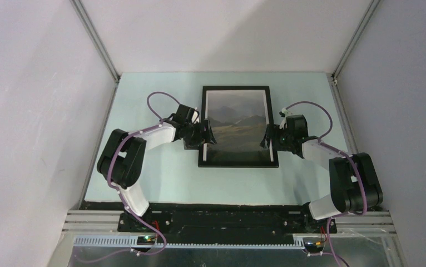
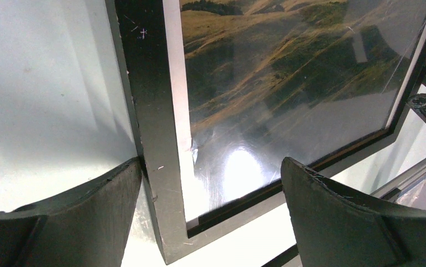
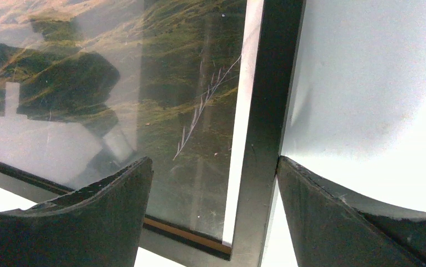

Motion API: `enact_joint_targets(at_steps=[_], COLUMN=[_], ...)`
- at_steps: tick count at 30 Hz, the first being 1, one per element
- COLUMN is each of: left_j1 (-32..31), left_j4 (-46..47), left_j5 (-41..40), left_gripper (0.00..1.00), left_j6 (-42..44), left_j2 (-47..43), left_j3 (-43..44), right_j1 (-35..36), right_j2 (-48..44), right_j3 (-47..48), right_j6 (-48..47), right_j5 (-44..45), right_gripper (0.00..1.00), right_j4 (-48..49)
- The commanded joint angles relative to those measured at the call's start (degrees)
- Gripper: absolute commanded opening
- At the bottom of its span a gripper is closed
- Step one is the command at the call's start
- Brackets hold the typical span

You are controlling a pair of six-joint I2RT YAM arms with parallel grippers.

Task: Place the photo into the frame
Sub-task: Turn over the photo frame at the center of the board.

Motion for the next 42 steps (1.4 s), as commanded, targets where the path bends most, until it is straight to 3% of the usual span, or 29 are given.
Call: enact_joint_targets(at_steps=[1,15,34,42], left_j1=[-1.6,-2.2,-2.3,-1.8], left_j4=[3.5,6.0,7.3,7.3], left_j5=[3.6,2.7,-0.7,-4.3], left_gripper=[0.95,0.95,0.99,1.0], left_j6=[-2.7,-3.7,-3.6,-2.8], left_j2=[-3.6,-9.4,-12.3,-14.2], left_j3=[-0.5,-5.1,-7.3,-7.8], right_j1=[0.3,0.7,2.4,-1.3], right_j2=[-0.8,-0.6,-3.3,-7.0], right_j3=[2.5,2.5,0.0,0.0], right_j6=[0.6,2.2,2.6,2.1], right_j5=[-3.9,-12.4,-12.0,-9.9], right_gripper=[0.85,0.84,0.85,0.89], right_j4=[2.6,0.5,1.4,1.1])
